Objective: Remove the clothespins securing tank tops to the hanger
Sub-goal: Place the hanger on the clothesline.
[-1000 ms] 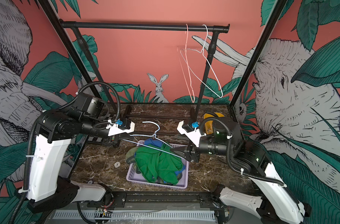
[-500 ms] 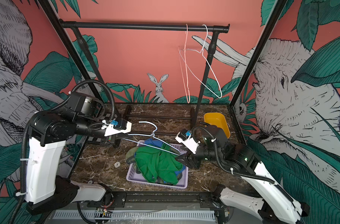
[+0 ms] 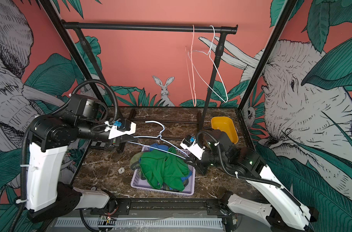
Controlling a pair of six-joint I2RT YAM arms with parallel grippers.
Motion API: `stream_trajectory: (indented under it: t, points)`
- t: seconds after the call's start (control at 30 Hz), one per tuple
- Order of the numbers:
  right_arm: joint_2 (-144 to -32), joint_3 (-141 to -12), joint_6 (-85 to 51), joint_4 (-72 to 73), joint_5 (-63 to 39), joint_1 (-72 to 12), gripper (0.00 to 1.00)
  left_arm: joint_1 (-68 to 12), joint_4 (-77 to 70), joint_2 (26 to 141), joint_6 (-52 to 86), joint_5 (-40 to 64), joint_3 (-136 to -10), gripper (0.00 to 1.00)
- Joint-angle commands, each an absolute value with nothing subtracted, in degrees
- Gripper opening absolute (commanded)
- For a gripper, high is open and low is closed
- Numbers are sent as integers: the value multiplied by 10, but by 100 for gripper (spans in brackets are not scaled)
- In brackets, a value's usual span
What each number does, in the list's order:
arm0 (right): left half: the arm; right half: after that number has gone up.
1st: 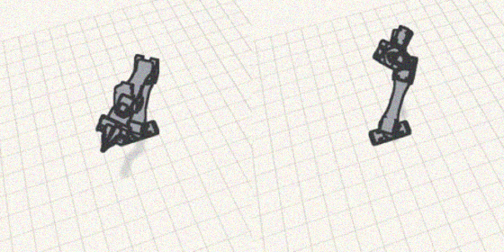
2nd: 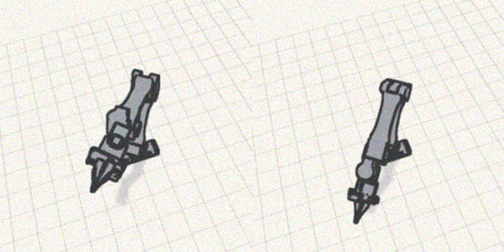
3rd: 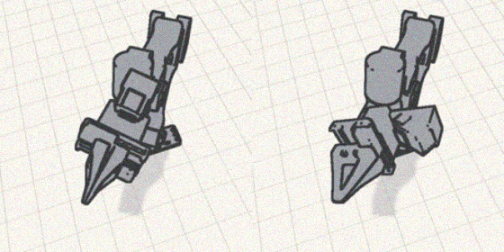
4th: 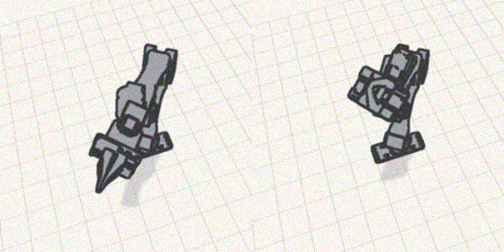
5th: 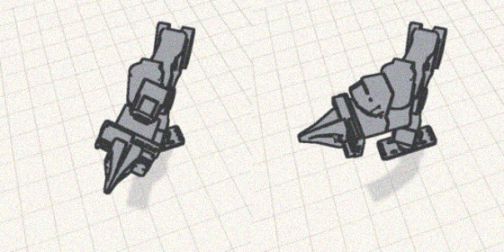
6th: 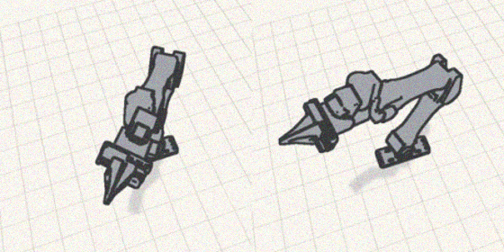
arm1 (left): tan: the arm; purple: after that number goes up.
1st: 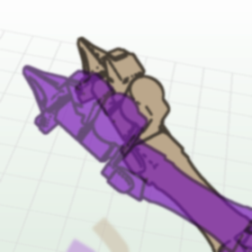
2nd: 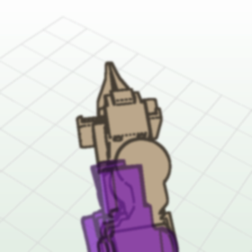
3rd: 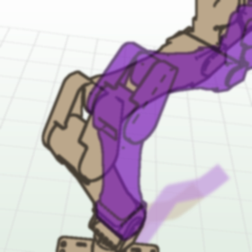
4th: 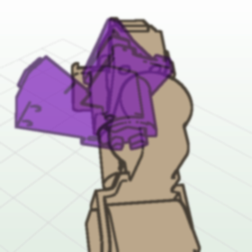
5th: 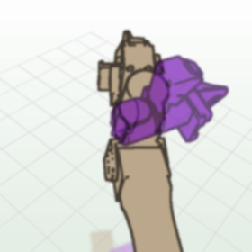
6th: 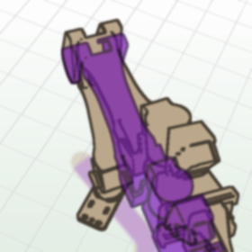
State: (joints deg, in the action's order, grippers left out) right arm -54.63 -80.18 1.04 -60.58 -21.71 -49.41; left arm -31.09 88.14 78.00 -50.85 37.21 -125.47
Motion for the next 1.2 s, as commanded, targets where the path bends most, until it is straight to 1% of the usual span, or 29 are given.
stream_trajectory:
  t: [0.0,0.1,0.13,0.2,0.23,0.27,0.33,0.37,0.43,0.57,0.67,0.73,0.83,0.93,1.07,1.17]
  points:
    - [-534,-803,8,-606,-217,-497,0,-312,836,787,-465,390,-1253,12]
    - [-534,-811,8,-607,-219,-497,0,-312,817,796,-443,392,-1249,35]
    - [-535,-814,8,-606,-221,-497,0,-312,811,799,-437,392,-1246,45]
    - [-534,-820,5,-603,-223,-497,0,-312,797,802,-424,384,-1242,73]
    - [-534,-822,1,-602,-222,-497,0,-312,787,803,-415,371,-1241,85]
    - [-534,-825,-2,-601,-222,-497,0,-312,771,804,-400,351,-1241,92]
    - [-532,-831,-16,-597,-219,-497,0,-312,738,802,-371,263,-1257,98]
    - [-531,-833,-24,-597,-216,-497,0,-311,729,800,-369,224,-1274,99]
    - [-533,-842,-42,-597,-208,-497,0,-311,701,789,-363,145,-1305,99]
    - [-551,-862,-75,-589,-207,-497,0,-306,658,772,-348,43,-1370,99]
    - [-568,-870,-97,-564,-206,-500,0,-287,617,750,-328,-13,-1373,99]
    - [-581,-876,-106,-539,-202,-508,0,-271,591,732,-310,-44,-1353,99]
    - [-597,-868,-122,-475,-175,-524,0,-260,575,708,-296,-53,-1312,99]
    - [-628,-872,-136,-431,-102,-548,0,-256,573,690,-292,-57,-1285,99]
    - [-681,-879,-153,-359,-29,-595,0,-253,584,670,-292,-36,-1261,99]
    - [-733,-904,-169,-322,84,-631,0,-251,589,659,-287,-15,-1243,99]
